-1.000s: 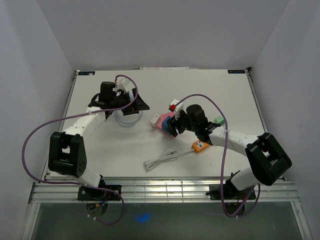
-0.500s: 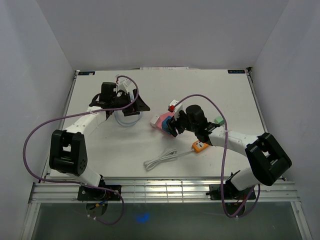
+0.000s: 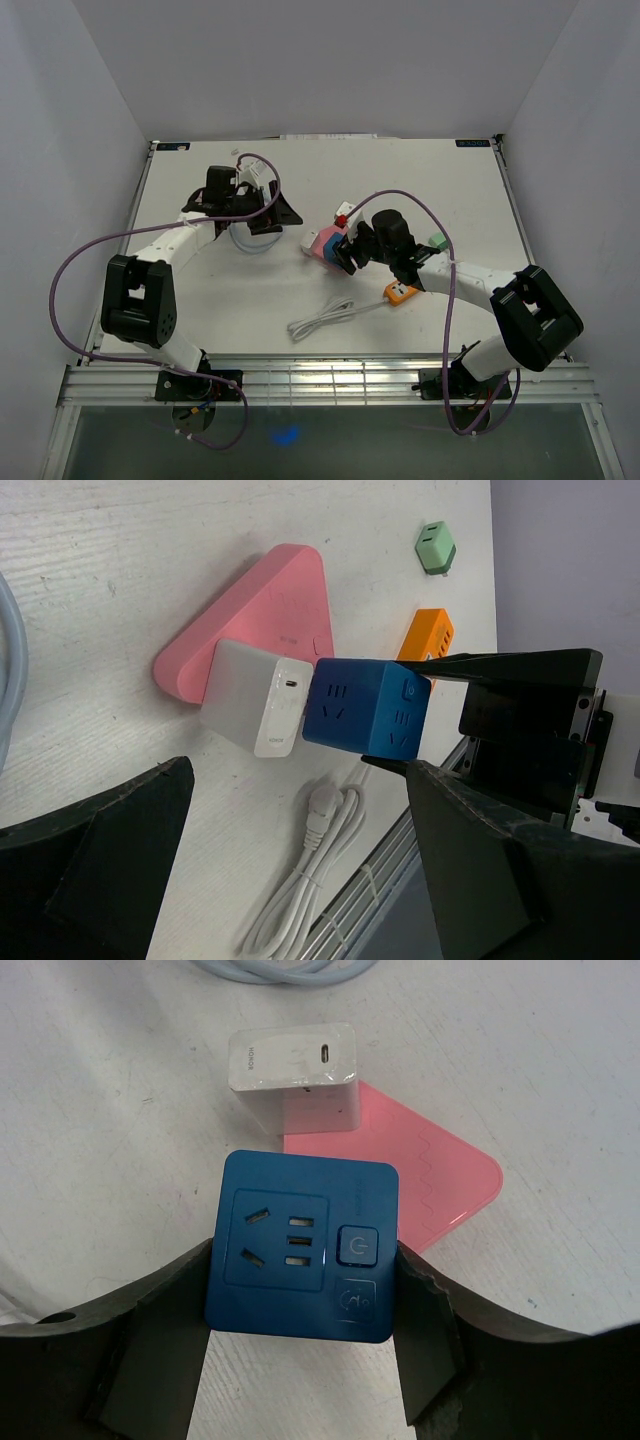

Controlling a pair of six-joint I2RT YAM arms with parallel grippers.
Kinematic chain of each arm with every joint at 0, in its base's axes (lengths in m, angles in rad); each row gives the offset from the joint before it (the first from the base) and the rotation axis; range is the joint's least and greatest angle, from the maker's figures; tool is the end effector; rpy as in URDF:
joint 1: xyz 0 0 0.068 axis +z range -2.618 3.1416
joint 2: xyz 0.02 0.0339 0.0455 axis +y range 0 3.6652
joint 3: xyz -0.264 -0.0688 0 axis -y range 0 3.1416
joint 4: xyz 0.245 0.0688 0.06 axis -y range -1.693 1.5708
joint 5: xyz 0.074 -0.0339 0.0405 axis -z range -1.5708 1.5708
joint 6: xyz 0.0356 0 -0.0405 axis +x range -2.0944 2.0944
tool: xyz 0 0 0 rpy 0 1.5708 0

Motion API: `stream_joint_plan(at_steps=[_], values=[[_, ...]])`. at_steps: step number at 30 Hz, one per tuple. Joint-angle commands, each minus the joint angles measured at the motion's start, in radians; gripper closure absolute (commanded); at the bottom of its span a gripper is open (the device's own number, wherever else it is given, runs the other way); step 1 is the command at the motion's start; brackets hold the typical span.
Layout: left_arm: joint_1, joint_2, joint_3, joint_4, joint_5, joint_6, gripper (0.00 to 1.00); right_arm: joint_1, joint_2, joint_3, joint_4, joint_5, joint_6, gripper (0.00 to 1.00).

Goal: Insert the plug

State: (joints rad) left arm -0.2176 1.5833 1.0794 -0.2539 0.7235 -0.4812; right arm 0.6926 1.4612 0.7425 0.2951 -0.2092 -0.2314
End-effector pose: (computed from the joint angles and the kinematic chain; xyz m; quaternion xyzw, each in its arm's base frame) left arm 0.3268 -0.0964 0.2425 0.0258 0.8700 -0.4320 0.2362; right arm 0.2371 0.2063 0.2150 -0.4231 0.7225 0.2087 0.5054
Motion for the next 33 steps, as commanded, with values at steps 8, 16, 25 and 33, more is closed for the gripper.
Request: stream_joint_plan(at_steps=[8,16,25,33], values=[[-0.042,0.009,0.024,-0.021,-0.001,0.018,0.02,-0.001,-0.004,0.018,0.068,-0.047,-0.089,0.92],[-0.058,0.029,0.045,-0.067,-0.024,0.032,0.02,-0.007,-0.004,0.021,0.064,-0.038,-0.112,0.92],[-0.062,0.041,0.051,-0.073,-0.015,0.035,0.02,-0.024,-0.002,0.017,0.055,-0.055,-0.117,0.92],[-0.065,0.053,0.057,-0.076,-0.003,0.041,0.02,-0.025,0.031,0.006,0.064,-0.081,-0.121,0.92]])
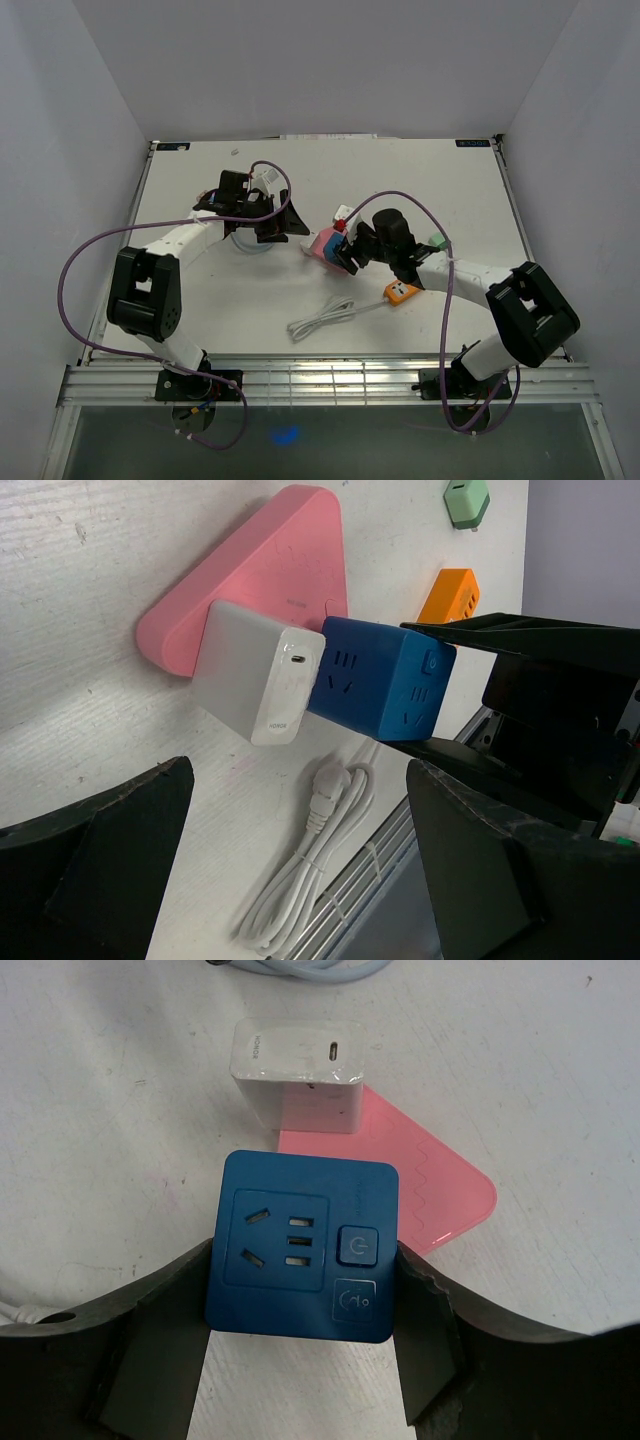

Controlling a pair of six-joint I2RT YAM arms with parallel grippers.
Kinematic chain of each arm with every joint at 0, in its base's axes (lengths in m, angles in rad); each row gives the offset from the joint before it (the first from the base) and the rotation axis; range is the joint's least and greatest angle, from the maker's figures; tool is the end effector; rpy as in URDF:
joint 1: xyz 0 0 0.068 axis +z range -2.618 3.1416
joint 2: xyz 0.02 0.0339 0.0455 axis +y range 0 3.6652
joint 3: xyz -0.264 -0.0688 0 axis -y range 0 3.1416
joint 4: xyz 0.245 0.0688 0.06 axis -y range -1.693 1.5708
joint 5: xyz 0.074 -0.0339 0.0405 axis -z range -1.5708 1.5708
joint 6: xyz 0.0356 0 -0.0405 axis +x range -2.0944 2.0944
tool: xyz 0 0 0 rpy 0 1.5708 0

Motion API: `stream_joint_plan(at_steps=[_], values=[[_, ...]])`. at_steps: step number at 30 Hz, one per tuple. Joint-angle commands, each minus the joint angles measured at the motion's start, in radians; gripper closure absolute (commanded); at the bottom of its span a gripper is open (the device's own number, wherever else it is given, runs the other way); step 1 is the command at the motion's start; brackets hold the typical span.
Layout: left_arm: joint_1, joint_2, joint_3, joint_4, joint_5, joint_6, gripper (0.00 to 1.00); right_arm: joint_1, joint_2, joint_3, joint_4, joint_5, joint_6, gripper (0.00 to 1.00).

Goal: Insert the plug

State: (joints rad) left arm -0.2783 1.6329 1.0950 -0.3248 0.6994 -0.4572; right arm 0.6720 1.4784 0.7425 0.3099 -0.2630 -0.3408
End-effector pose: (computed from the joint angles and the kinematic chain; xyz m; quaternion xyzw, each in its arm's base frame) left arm 0.3239 -0.1164 0.2261 0.0396 0.8883 -0.4170 0.1884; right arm 0.2417 0.2041 0.2116 -0.4663 0.6943 0.1972 0.5115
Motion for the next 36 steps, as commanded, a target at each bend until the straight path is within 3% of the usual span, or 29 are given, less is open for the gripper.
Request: stream_joint_plan(at_steps=[1,11,22,36], values=[[-0.005,0.005,0.045,-0.005,0.025,0.017,0.02,-0.005,0.016,0.003,0.051,-0.036,-0.010,0.92],[-0.006,0.015,0.051,-0.014,0.031,0.020,0.02,-0.002,0.026,-0.009,0.037,-0.042,0.005,0.92],[-0.007,0.053,0.062,-0.022,0.038,0.023,0.02,0.072,0.039,-0.038,0.067,0.129,0.003,0.92],[-0.025,0.096,0.075,-0.051,-0.024,0.029,0.02,0.123,0.086,-0.072,0.147,0.174,0.045,0.92]])
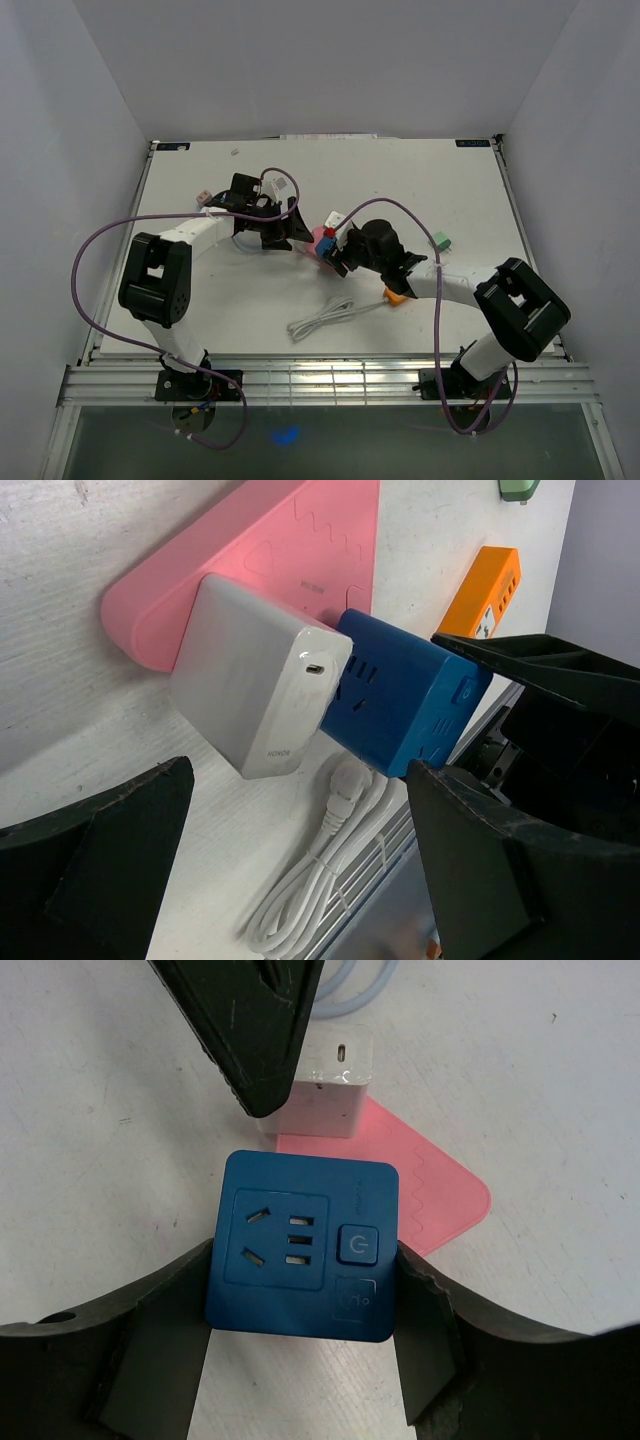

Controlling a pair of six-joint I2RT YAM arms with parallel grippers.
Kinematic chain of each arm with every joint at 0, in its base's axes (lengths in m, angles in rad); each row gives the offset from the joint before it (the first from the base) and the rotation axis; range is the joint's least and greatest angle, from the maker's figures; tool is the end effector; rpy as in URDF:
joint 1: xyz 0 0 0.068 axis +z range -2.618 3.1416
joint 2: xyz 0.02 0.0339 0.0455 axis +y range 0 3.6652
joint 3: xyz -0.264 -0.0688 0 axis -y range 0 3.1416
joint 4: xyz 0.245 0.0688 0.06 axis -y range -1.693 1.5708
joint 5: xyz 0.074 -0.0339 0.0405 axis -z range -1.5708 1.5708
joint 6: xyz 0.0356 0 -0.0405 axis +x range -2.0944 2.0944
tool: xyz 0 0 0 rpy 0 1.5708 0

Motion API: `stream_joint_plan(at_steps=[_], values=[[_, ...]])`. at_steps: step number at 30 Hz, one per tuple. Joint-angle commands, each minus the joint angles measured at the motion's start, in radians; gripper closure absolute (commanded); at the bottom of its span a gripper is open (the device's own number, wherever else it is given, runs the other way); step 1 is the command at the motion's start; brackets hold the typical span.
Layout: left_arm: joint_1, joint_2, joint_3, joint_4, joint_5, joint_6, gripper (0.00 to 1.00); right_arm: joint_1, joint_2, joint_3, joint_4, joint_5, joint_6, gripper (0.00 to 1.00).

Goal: Insert the plug

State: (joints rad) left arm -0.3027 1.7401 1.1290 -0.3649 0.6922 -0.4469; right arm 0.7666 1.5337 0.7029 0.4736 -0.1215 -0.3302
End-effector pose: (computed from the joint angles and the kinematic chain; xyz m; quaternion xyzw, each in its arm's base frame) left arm 0.3334 -0.1279 0.1983 0.0344 0.9042 -0.4027 0.1378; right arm 0.2290 0.2266 0.1986 -0.4570 0.6817 0.1719 0.5449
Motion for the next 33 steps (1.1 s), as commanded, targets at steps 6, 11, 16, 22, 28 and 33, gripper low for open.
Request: stream_joint_plan(at_steps=[6,11,16,22,28,33], values=[[0.000,0.013,0.057,-0.028,-0.022,0.025,0.02,0.108,0.074,-0.026,-0.013,0.117,0.033,0.92],[0.001,0.033,0.064,-0.055,-0.069,0.043,0.11,0.123,0.097,-0.051,0.025,0.226,0.063,0.92],[-0.001,0.035,0.064,-0.062,-0.089,0.047,0.20,0.149,0.111,-0.048,0.020,0.282,0.057,0.92],[0.001,0.042,0.069,-0.068,-0.086,0.056,0.25,0.172,0.152,-0.039,0.003,0.326,0.082,0.92],[0.000,0.058,0.080,-0.080,-0.086,0.060,0.29,0.197,0.180,-0.028,-0.003,0.353,0.079,0.92],[0.001,0.059,0.083,-0.085,-0.091,0.066,0.31,0.209,0.189,-0.011,-0.030,0.376,0.074,0.92]])
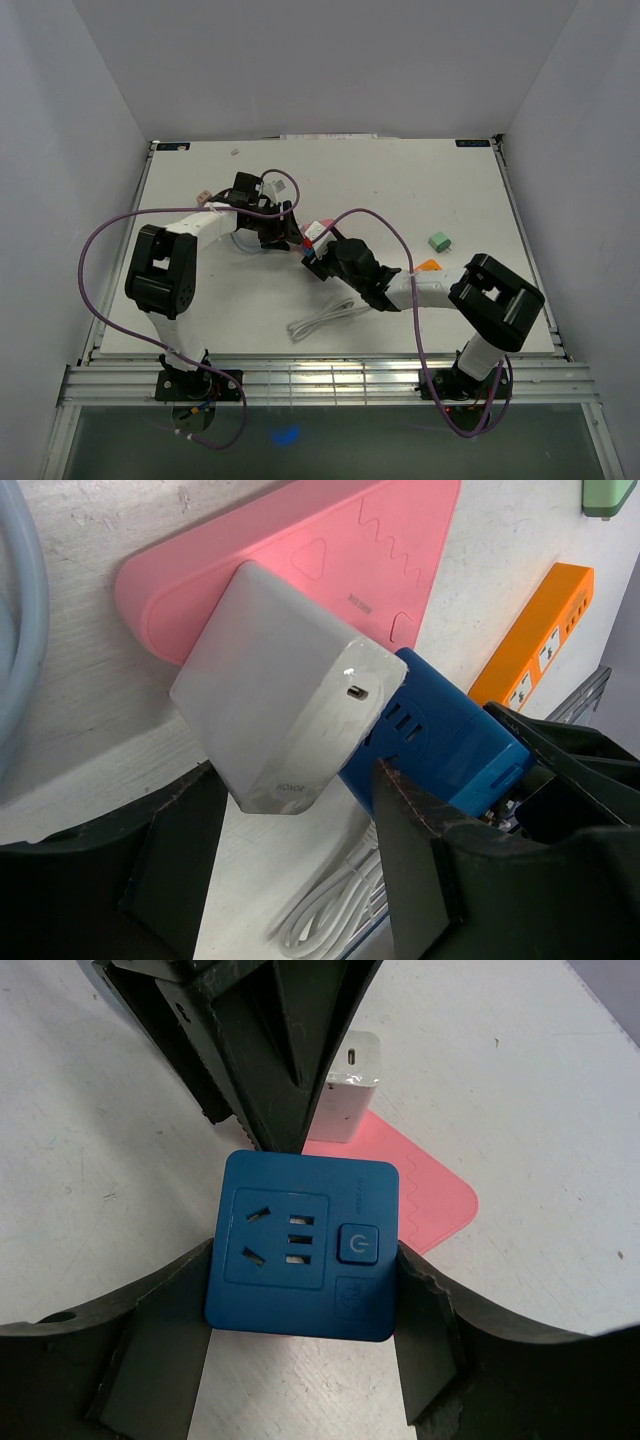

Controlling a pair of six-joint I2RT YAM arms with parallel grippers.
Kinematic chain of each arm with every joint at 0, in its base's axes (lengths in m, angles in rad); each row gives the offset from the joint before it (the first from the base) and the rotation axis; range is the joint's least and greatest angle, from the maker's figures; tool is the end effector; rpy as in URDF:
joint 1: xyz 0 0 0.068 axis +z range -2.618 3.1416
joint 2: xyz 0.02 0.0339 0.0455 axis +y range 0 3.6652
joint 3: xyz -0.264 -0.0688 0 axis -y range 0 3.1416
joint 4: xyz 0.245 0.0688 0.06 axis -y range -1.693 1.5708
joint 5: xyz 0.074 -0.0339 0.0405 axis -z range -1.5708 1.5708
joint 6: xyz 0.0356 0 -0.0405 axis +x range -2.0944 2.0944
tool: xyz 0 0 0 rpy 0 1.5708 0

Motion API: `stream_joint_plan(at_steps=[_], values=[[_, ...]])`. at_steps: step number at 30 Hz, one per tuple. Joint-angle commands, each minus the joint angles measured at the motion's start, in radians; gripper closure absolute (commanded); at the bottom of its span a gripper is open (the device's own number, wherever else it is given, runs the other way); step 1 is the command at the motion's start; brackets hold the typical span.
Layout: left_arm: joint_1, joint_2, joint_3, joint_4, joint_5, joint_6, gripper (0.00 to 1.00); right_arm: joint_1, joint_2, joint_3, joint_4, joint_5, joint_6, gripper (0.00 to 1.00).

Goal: Insert the plug

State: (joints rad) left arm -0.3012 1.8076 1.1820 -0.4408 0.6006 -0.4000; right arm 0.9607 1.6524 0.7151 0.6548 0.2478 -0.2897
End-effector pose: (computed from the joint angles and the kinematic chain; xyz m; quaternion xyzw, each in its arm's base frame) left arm 0.3432 -0.1277 0.1848 0.0280 0.9275 -0.3509 0.1255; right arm 0.2015 0.2729 0.1844 -0.4042 0.6868 0.1029 0.5952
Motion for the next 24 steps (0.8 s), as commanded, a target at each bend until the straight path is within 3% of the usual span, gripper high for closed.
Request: stream_joint_plan(at_steps=[1,12,17,24], values=[[-0.001,-0.005,0.030,-0.010,0.001,0.021,0.31,0.018,0.070,-0.020,-0.219,0.007,0.034,0.92],[-0.001,-0.005,0.034,-0.016,0.002,0.024,0.32,0.047,0.109,0.018,-0.277,0.099,0.027,0.92],[-0.003,-0.005,0.033,-0.018,0.010,0.024,0.32,0.024,0.057,-0.032,-0.221,-0.052,0.093,0.92],[-0.003,-0.004,0.036,-0.018,0.016,0.026,0.32,0.000,0.056,-0.042,-0.222,-0.094,0.130,0.92]])
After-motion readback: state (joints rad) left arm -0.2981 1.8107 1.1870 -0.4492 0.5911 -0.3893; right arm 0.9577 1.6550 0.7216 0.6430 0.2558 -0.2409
